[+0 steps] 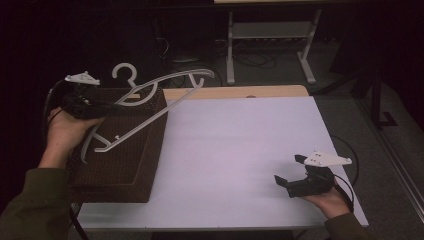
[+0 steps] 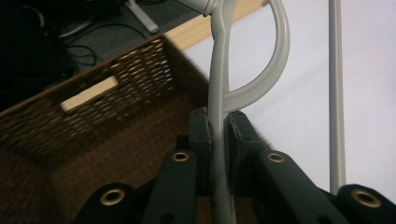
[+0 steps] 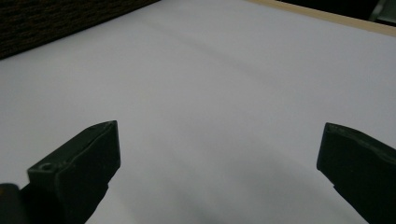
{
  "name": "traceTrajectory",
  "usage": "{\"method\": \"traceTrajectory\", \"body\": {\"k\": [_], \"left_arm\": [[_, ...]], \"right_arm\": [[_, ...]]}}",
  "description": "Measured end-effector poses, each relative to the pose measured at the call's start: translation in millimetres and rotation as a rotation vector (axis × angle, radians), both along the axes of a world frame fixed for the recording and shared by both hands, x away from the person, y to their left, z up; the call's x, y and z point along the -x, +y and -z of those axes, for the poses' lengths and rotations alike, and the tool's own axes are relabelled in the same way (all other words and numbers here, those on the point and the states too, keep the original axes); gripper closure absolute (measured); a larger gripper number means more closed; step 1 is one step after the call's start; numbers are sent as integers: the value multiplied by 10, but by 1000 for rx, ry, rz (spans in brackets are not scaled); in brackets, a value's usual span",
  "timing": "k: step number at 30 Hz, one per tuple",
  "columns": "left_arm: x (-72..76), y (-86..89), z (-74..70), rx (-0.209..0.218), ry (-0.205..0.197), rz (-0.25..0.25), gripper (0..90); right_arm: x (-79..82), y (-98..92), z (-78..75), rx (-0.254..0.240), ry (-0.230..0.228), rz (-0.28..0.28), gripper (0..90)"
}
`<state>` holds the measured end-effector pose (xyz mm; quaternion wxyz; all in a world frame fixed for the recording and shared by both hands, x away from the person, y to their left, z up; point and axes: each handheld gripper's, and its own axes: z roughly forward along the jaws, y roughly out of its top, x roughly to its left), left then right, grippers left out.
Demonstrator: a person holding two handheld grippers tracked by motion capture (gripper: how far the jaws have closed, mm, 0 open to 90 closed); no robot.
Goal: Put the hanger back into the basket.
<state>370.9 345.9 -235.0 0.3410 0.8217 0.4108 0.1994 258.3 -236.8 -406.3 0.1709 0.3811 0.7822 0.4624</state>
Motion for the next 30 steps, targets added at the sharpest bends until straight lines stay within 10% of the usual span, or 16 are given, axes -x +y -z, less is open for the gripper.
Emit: {"method": "traceTrajectory", "body": {"k": [20, 30], "left_arm": [[88, 1010, 304, -70, 48, -207, 820], [117, 1169, 487, -113, 79, -233, 820]], "right_arm": [[-5, 9, 16, 26, -6, -4, 0], [-8, 6, 15, 20, 0, 1, 0]]}}
